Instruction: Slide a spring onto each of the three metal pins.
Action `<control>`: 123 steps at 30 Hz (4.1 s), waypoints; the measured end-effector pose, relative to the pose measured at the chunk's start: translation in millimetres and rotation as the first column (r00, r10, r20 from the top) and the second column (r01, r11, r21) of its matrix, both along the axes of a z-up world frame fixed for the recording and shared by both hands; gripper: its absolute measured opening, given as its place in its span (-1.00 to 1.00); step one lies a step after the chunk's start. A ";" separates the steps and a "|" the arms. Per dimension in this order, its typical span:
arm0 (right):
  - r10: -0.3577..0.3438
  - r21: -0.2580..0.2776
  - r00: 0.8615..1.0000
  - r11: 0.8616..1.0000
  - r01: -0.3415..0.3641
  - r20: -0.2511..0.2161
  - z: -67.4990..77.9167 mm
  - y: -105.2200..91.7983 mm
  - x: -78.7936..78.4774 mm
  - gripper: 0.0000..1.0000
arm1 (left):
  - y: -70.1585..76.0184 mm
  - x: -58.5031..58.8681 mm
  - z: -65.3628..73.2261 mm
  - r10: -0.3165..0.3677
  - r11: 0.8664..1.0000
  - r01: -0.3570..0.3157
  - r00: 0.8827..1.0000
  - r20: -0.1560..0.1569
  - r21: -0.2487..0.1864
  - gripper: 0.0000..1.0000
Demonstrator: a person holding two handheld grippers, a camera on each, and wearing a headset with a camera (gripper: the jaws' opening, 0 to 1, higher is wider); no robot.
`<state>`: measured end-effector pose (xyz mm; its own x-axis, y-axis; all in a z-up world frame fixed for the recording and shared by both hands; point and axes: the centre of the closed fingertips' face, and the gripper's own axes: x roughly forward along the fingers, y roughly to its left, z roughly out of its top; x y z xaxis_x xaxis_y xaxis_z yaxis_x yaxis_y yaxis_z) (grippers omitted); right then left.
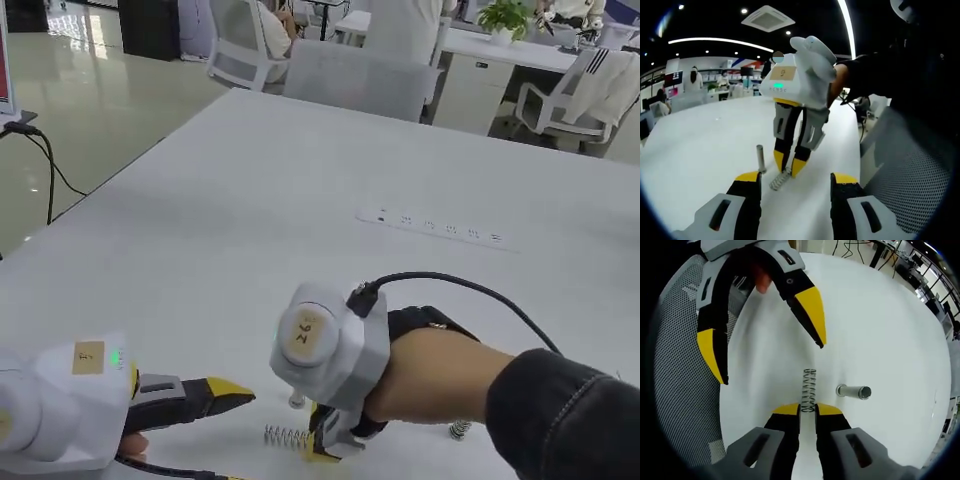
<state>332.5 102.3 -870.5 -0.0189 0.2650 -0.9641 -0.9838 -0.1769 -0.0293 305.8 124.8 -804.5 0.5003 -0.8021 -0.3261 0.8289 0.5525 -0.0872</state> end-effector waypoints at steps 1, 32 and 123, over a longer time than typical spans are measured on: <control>0.005 -0.002 1.000 1.000 -0.005 0.001 -0.1 0.1 -0.2 -0.83 | -0.1 0.0 0.1 0.000 1.000 0.000 1.000 0.000 0.000 0.00; -0.018 0.058 1.000 0.998 0.020 -0.023 49.0 -17.7 -27.3 -0.84 | -6.5 -4.4 2.4 -0.043 0.999 0.043 0.999 0.014 0.009 -0.15; 0.074 0.229 0.997 0.971 -0.072 0.001 112.9 28.6 -60.5 -0.77 | -22.2 -16.8 19.5 -0.164 0.986 0.164 0.981 0.101 0.003 -0.94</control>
<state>272.0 130.9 -757.6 -0.0535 0.4760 -0.8778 -0.9688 -0.2377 -0.0698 289.0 102.6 -785.0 0.3920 -0.8776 -0.2760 0.9129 0.4081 -0.0012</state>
